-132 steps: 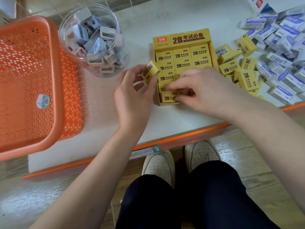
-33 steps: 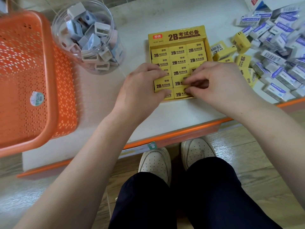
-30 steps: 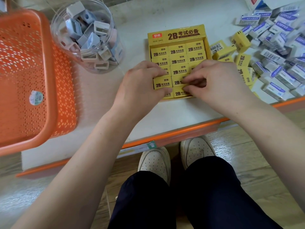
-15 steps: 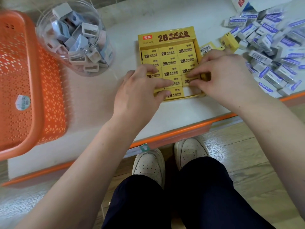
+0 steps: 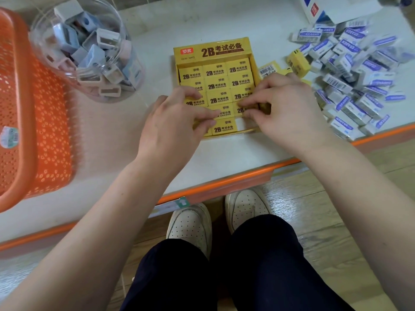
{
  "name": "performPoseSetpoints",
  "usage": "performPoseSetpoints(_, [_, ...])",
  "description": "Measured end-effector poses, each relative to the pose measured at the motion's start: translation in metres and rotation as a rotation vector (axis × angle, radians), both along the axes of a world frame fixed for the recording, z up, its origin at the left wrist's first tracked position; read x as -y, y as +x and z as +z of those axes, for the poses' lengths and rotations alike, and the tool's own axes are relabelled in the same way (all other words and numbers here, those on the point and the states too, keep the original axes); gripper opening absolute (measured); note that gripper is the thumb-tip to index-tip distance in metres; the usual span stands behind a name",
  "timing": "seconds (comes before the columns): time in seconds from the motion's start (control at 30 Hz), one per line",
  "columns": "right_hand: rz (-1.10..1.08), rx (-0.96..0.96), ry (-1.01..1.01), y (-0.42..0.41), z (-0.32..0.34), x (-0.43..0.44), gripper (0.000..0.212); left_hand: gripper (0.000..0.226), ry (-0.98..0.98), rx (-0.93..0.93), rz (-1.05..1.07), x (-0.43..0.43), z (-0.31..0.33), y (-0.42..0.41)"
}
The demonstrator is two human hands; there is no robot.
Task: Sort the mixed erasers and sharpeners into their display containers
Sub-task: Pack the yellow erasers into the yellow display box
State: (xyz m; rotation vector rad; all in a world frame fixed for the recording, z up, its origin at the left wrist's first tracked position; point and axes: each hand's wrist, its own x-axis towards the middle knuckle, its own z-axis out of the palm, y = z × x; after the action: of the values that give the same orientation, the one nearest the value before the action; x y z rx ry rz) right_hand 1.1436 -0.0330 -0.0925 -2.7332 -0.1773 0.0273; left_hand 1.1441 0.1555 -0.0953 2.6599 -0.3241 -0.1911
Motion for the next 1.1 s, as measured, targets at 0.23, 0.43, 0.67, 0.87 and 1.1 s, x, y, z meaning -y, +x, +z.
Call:
performPoseSetpoints(0.23, [-0.291, -0.020, 0.332, 0.011, 0.028, 0.031, 0.021, 0.023, -0.011, 0.007, -0.005, -0.001, -0.001, -0.001])
performPoseSetpoints(0.43, [-0.318, -0.172, 0.094, 0.013, 0.021, 0.044, 0.042, 0.023, -0.048, 0.017, 0.008, -0.003, -0.004, -0.003])
performPoseSetpoints(0.67, [-0.293, -0.053, 0.027, 0.018, 0.011, 0.033, 0.032, 0.024, -0.065, 0.049, 0.013, -0.002, -0.007, -0.004])
performPoseSetpoints(0.87, [-0.259, -0.013, 0.021, 0.024, 0.007, 0.030, 0.025, 0.025, -0.088, 0.108, 0.040, -0.006, -0.012, -0.005])
performPoseSetpoints(1.1, [-0.081, 0.058, 0.407, 0.000, 0.020, 0.000, 0.021, 0.042, -0.244, 0.222, 0.101, -0.003, -0.001, -0.004])
